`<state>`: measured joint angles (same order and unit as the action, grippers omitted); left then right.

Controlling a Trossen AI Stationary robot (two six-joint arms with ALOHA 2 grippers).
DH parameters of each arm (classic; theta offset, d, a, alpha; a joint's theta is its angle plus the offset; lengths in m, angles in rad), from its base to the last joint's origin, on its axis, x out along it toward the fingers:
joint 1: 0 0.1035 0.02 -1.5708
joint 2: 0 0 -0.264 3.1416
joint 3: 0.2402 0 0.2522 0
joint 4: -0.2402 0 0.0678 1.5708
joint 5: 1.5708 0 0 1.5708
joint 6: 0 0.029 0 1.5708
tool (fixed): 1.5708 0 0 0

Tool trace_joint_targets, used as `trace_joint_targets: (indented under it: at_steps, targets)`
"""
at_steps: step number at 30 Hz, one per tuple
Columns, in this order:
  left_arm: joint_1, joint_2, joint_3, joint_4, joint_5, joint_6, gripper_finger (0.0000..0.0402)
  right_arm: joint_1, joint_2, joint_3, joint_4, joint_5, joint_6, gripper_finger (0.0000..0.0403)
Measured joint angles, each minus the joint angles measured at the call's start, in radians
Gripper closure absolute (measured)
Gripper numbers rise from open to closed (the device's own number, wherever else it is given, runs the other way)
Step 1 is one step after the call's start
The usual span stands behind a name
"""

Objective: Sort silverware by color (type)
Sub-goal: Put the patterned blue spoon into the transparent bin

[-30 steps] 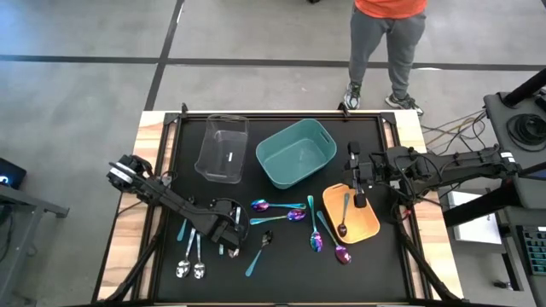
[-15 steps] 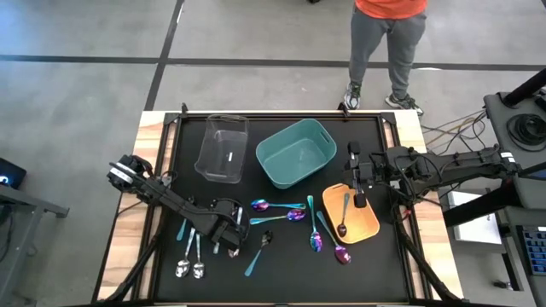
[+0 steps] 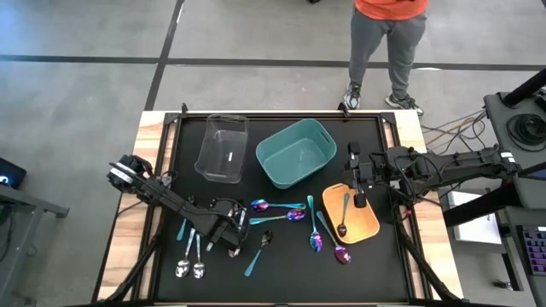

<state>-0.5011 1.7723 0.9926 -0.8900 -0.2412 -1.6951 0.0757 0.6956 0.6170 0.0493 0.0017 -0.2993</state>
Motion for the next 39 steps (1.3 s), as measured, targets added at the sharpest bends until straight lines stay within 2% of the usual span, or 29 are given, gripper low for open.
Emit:
trace_joint_targets:
  at_steps: [9,13,17,19,22,26,29,32,39]
  targets:
    - [0.0,-0.091,-0.005,-0.028,-0.011,0.034,0.0401,0.0,0.0,0.0,0.0,0.0,0.001,0.0349]
    - [-0.002,-0.18,-0.004,-0.021,-0.044,0.134,0.0401,0.0,0.0,0.0,0.0,-0.001,0.011,0.0349]
    - [-0.006,-0.287,0.008,0.001,-0.14,0.267,0.0401,0.0,0.0,0.0,0.0,-0.001,0.01,0.0349]
    - [-0.006,-0.343,0.016,0.071,-0.211,0.371,0.0401,0.0,0.0,0.0,0.003,-0.001,0.01,0.0349]
    - [-0.006,-0.418,0.018,0.271,-0.301,0.607,0.0401,0.0,0.004,0.0,0.024,-0.009,0.009,0.0349]
    - [-0.005,-0.478,0.011,0.629,-0.312,1.029,0.0401,0.0,0.04,0.0,0.071,-0.021,-0.002,0.0349]
    - [-0.003,-0.486,0.011,0.858,-0.239,1.326,0.0401,0.0,0.087,0.0,0.137,-0.064,-0.033,0.0349]
    - [0.006,-0.478,0.01,1.008,-0.14,1.542,0.0401,0.0,0.132,0.0,0.223,-0.118,-0.055,0.0349]
    - [0.017,-0.403,0.003,1.222,0.055,1.863,0.0401,0.0,0.208,0.025,0.303,-0.167,-0.063,0.0349]
